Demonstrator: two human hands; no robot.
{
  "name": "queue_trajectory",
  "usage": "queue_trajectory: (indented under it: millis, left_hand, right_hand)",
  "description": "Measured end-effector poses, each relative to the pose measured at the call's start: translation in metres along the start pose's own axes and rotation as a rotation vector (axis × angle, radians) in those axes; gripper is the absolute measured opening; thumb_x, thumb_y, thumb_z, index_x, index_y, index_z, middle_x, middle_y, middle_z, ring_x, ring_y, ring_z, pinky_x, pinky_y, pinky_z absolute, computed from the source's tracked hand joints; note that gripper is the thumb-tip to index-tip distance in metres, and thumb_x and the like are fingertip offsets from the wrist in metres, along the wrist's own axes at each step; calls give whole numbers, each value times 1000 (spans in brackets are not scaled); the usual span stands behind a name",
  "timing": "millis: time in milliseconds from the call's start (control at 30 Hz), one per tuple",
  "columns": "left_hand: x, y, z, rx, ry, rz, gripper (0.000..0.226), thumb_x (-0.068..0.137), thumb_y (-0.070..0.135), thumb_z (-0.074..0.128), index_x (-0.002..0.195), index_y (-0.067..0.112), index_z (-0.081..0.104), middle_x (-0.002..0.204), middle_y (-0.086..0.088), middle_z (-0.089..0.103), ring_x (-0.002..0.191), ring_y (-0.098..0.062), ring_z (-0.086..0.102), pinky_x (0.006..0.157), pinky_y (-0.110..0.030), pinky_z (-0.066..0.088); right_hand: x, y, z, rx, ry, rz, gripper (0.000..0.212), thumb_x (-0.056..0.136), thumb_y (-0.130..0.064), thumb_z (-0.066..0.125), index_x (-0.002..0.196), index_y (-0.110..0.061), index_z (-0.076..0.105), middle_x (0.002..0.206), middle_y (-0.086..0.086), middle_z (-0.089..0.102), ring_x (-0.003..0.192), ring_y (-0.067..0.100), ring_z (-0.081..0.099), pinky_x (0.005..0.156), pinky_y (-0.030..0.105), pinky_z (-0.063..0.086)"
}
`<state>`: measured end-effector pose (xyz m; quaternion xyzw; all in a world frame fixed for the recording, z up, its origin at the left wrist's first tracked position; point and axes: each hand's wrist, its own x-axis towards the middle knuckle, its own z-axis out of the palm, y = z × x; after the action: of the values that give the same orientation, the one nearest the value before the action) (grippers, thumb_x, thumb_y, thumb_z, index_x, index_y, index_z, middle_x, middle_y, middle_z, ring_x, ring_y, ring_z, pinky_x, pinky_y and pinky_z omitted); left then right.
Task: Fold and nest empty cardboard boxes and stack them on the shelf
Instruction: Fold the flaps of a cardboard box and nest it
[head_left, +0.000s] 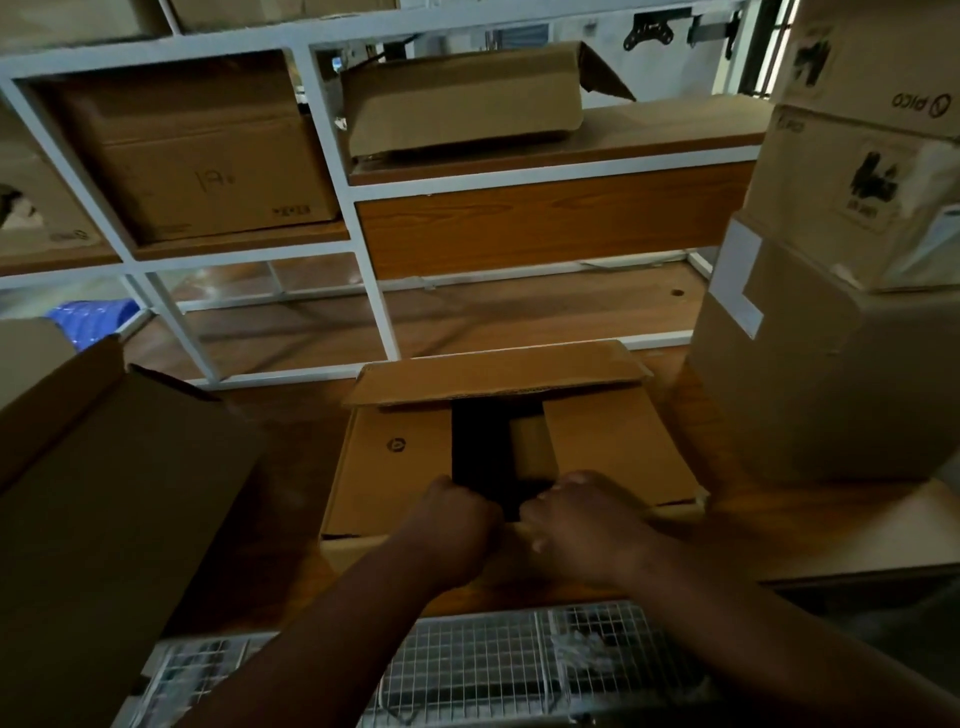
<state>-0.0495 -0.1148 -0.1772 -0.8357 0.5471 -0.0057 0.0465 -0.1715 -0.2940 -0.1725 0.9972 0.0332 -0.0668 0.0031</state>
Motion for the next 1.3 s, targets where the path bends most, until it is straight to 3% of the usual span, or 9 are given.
queue_trajectory:
  millis: [167,300,433,533,667,800,867,1000,1300]
  left_hand:
    - [-35,24,-6,-114,-129,160,26,95,47,63,105,26,74,101,4,74,89,-18,68,79,-31,51]
    - [-32,20,-20,-193,-49,157,48,91,69,51,104,27,70,95,1,72,85,-19,65,71,-30,46]
    - [-5,-2,-15,-94,107,58,46,93,65,50,95,22,67,93,-1,64,88,-23,58,78,-39,50]
    - [18,-19,-14,-104,252,-49,43,93,59,47,112,25,65,119,0,60,114,-22,54,94,-44,53]
    - [49,-39,-20,-95,454,-227,39,92,50,53,121,23,57,132,-5,55,122,-27,52,94,-43,54]
    - [86,-71,-15,-139,301,-340,70,93,51,55,151,15,39,168,-16,28,155,-41,28,115,-59,45]
    - [101,-85,-5,-170,163,-356,83,94,52,59,163,18,26,174,-10,17,160,-39,18,120,-61,37]
    - [116,-97,14,-196,-2,-364,94,88,52,71,165,25,25,171,0,25,159,-33,21,122,-56,36]
    - [114,-92,27,-248,-33,-404,108,88,49,71,172,21,9,178,-5,11,164,-37,4,129,-56,19]
  right_hand:
    - [-40,-20,-17,101,-178,-122,27,101,-52,63,105,-26,63,103,-2,69,102,22,65,109,40,36]
    - [-33,-19,-24,175,-53,-76,38,106,-62,45,95,-28,59,94,-9,59,96,15,61,87,37,41]
    - [-3,-4,-20,113,95,15,38,107,-54,41,125,-26,60,136,-2,58,127,20,54,122,45,37]
    - [16,6,-19,127,184,119,56,104,-55,49,153,-29,44,176,5,19,160,30,22,128,52,33]
    - [53,23,-31,186,385,241,62,104,-47,58,160,-33,35,176,7,9,162,34,12,126,54,37]
    - [107,47,-44,118,257,363,85,105,-52,55,172,-27,10,180,9,-17,166,37,-12,131,58,13]
    - [130,55,-44,99,187,378,89,102,-55,58,171,-26,10,181,8,-8,166,37,-6,131,60,10]
    - [155,63,-22,115,36,367,92,99,-50,63,170,-28,8,175,4,17,160,36,14,127,63,16]
    - [169,60,-11,100,-20,415,91,95,-30,70,166,-33,13,164,11,23,155,39,17,120,84,2]
